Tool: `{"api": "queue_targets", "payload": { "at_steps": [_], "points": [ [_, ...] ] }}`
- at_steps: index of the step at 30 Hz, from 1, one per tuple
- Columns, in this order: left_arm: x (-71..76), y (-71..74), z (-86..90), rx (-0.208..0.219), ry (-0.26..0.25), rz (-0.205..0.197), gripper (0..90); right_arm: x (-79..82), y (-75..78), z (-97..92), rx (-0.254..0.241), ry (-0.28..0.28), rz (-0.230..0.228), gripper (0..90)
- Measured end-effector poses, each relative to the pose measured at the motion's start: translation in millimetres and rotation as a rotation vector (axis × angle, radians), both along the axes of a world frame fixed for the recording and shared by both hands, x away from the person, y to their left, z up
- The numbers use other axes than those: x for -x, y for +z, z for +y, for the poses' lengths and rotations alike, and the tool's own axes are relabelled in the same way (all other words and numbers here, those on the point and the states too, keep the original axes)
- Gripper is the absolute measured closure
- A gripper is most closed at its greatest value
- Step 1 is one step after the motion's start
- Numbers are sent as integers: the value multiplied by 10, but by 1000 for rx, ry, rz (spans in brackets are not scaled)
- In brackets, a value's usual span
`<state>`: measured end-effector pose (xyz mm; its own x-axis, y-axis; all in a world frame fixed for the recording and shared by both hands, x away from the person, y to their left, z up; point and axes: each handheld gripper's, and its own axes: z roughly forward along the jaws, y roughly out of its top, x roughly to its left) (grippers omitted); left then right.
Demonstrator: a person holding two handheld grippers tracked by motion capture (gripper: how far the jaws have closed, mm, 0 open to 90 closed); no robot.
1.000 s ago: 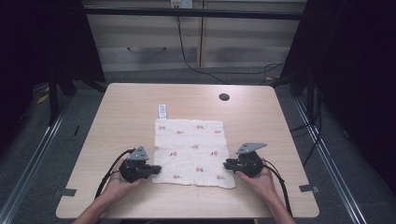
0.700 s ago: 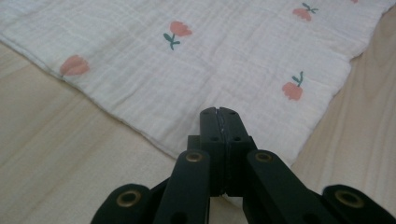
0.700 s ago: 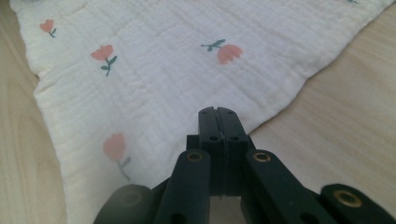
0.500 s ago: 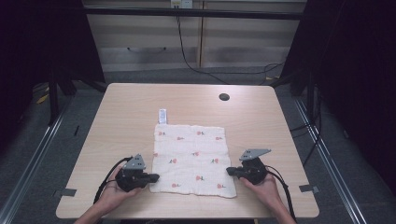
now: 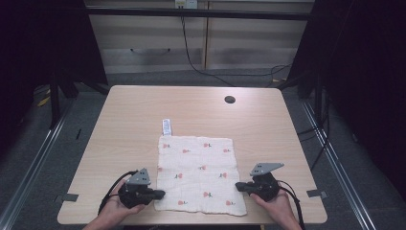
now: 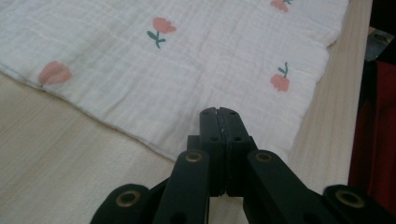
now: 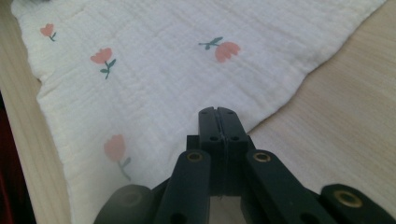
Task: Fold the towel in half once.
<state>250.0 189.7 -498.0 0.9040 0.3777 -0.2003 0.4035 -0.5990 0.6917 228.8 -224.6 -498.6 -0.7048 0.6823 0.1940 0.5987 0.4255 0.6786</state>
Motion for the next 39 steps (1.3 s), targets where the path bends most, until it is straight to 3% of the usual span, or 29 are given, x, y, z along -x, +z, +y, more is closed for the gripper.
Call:
{"api": "queue_targets", "payload": {
  "at_steps": [3, 7, 8, 11, 15, 17, 19, 20, 21, 24, 26, 27, 28, 31, 32, 35, 36, 39],
  "points": [
    [0, 2, -5, 3, 8, 8, 873, 12, 5, 0, 2, 3, 6, 900],
    [-69, 53, 2, 22, 22, 31, 805, -107, 67, -59, -90, -39, 3, 837],
    [-97, 84, 4, 32, 32, 29, 805, -107, 67, -59, -90, -39, 3, 837],
    [-178, 170, -15, 55, 56, 19, 750, -301, 158, -69, -103, -72, -25, 778],
    [-399, 191, -104, 39, 86, 3, 690, -574, 196, -17, -62, -82, -42, 727],
    [-620, 158, -157, 28, 126, 8, 660, -712, 219, 27, -32, -80, -42, 710],
    [-682, 146, -164, 34, 138, 9, 638, -777, 230, 45, -21, -76, -49, 704],
    [-767, 101, -169, 58, 163, 25, 618, -913, 250, 75, -12, -75, -56, 683],
    [-789, 72, -171, 53, 168, 24, 606, -957, 251, 82, -9, -80, -59, 675],
    [-802, 35, -168, 39, 180, 32, 602, -1070, 234, 78, -23, -82, -52, 666],
    [-775, 39, -178, 30, 175, 14, 611, -1232, 160, 62, 3, -103, -52, 661],
    [-755, 45, -191, 17, 180, -7, 611, -1232, 160, 62, 3, -103, -52, 661],
    [-747, 44, -198, 12, 173, -14, 610, -1332, 102, 55, -1, -124, -41, 660],
    [-745, 1, -203, -6, 173, -23, 603, -1450, 58, 58, 2, -154, -44, 657],
    [-743, -26, -191, -1, 162, -38, 603, -1479, 45, 60, -4, -154, -50, 655],
    [-751, -26, -179, 2, 159, -32, 610, -1521, 22, 68, -1, -169, -41, 654],
    [-758, -28, -168, 5, 157, -31, 619, -1565, -17, 73, 43, -167, -46, 650],
    [-755, -52, -141, 30, 157, -37, 632, -1600, -37, 46, 31, -183, -36, 650]
  ]
}}
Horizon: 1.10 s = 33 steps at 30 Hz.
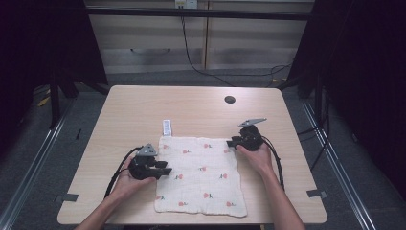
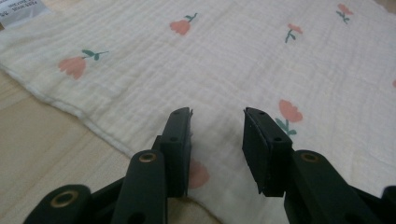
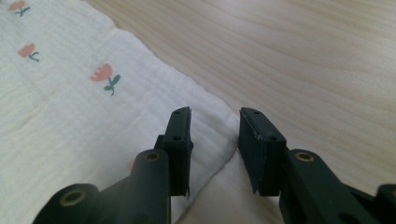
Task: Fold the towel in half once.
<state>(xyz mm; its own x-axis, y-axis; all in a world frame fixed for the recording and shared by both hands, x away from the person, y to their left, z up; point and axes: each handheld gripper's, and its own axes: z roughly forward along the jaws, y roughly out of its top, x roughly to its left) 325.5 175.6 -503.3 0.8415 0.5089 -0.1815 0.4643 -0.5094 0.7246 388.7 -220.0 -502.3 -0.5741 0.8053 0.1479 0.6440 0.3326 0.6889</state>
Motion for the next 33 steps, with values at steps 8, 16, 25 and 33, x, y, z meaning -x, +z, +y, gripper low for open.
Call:
{"api": "queue_targets", "payload": {
  "at_steps": [8, 16, 25, 33],
  "points": [
    [14, -5, 1, -2, 2, -12, 634, -29, -36, 10, -21, -3, -12, 755],
    [10, -10, 23, 5, 13, -5, 663, 8, -38, -34, -83, -14, -11, 860],
    [16, 99, 32, 6, 2, 5, 621, 154, 32, -27, -98, 4, -33, 866],
    [-313, 344, 132, 58, 101, -57, 672, 211, 73, 7, -85, 25, -34, 864]
  ]
}}
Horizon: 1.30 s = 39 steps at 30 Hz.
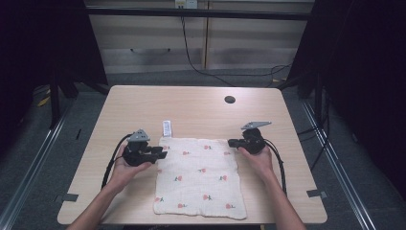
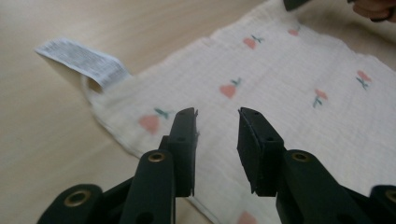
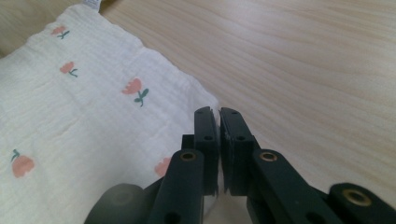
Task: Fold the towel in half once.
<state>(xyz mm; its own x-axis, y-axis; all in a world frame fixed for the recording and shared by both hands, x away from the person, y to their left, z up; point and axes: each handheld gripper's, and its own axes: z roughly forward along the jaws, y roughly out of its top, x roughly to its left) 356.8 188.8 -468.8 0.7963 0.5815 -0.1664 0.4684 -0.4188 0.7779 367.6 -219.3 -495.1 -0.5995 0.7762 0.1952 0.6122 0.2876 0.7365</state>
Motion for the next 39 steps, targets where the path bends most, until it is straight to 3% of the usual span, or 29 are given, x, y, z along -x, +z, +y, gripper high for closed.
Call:
{"api": "queue_targets", "payload": {
  "at_steps": [2, 3, 5, 7, 9, 12, 17, 19, 21, 27, 30, 34, 35, 39],
  "points": [
    [-158, 10, 41, 12, 42, 5, 684, 27, 9, 16, 12, 10, -4, 864],
    [-158, 10, 41, 12, 42, 5, 685, 27, 9, 16, 12, 10, -4, 864],
    [-311, -45, 60, 0, 71, 23, 690, 51, 31, 11, -7, 12, -6, 865],
    [-380, -94, 54, -21, 99, 12, 689, 53, 31, -9, -21, 12, -7, 865],
    [-422, -115, 30, -43, 92, 17, 692, 55, 10, -39, -32, 5, -5, 865],
    [-453, -131, 33, -40, 99, 10, 696, 54, -7, -66, -40, 0, -3, 865],
    [-546, -258, 24, -59, 109, 41, 643, 70, -24, -79, -65, -13, 0, 866],
    [-558, -263, 26, -65, 116, 41, 627, 74, -13, -52, -68, -13, -6, 866],
    [-573, -278, 28, -42, 126, 44, 622, 74, 1, -32, -69, -3, -15, 865],
    [-588, -348, 2, -77, 138, 59, 611, 67, -10, -75, -82, -3, -6, 865],
    [-570, -367, -41, -70, 129, 48, 612, 65, -9, -88, -85, -2, -8, 865],
    [-545, -360, -86, -112, 107, 17, 622, 72, -2, -77, -86, -1, -5, 865],
    [-523, -361, -106, -141, 98, -17, 626, 77, 0, -67, -84, 6, -5, 865],
    [-505, -364, -127, -145, 83, -30, 715, 83, -1, -52, -78, 16, -5, 867]
  ]
}}
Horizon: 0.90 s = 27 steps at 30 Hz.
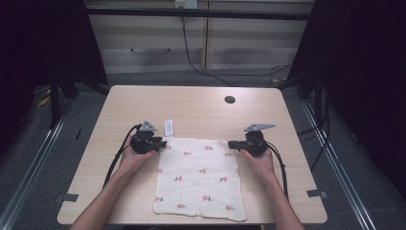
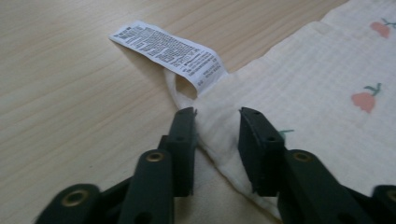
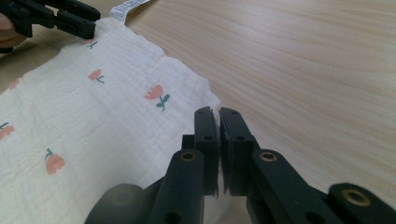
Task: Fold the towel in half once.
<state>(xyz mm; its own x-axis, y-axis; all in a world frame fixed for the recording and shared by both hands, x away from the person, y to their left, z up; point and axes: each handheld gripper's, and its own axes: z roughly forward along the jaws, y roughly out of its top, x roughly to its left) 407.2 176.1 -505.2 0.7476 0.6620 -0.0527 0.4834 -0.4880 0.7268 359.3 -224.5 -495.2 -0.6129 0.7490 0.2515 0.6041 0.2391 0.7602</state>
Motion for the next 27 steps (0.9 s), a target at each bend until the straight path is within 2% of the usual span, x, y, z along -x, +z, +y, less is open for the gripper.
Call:
{"api": "queue_targets", "payload": {
  "at_steps": [1, 2, 3, 4, 5, 8, 10, 13, 17, 18, 20, 23, 24, 27],
  "points": [
    [0, 0, 0, 0, 0, 0, 752, 1, 0, 3, 0, 0, 1, 867],
    [6, -2, -8, 7, -1, 5, 752, 1, 0, 3, 0, 0, 1, 867],
    [13, -3, -23, 16, -10, 12, 818, -1, -3, 7, 2, 3, 1, 868],
    [13, -3, -23, 16, -10, 12, 844, -1, -3, 7, 2, 3, 1, 868],
    [13, -1, -25, 14, -9, 15, 844, -3, -4, 7, 2, 4, 0, 869],
    [-3, -17, 1, 59, 3, 47, 854, -3, 0, 6, 4, 5, -6, 870],
    [-11, -15, 36, 70, 7, 61, 859, 4, 23, -10, 0, -7, -20, 871],
    [-5, -3, 45, 81, 9, 59, 860, 6, 41, -29, -6, -18, -26, 872],
    [29, 110, 84, 128, 1, 40, 860, 9, 61, -47, -22, -30, -36, 874],
    [29, 110, 84, 128, 1, 40, 860, 15, 73, -42, -25, -29, -36, 874],
    [53, 187, 121, 163, -1, 26, 860, 21, 98, -31, -29, -23, -51, 874],
    [61, 234, 148, 184, -5, 18, 860, 39, 153, -25, -43, -26, -62, 875],
    [69, 271, 169, 206, -3, 18, 860, 39, 153, -25, -43, -26, -62, 875],
    [88, 357, 211, 224, -1, 0, 861, 55, 224, -45, -67, -27, -85, 875]
  ]
}}
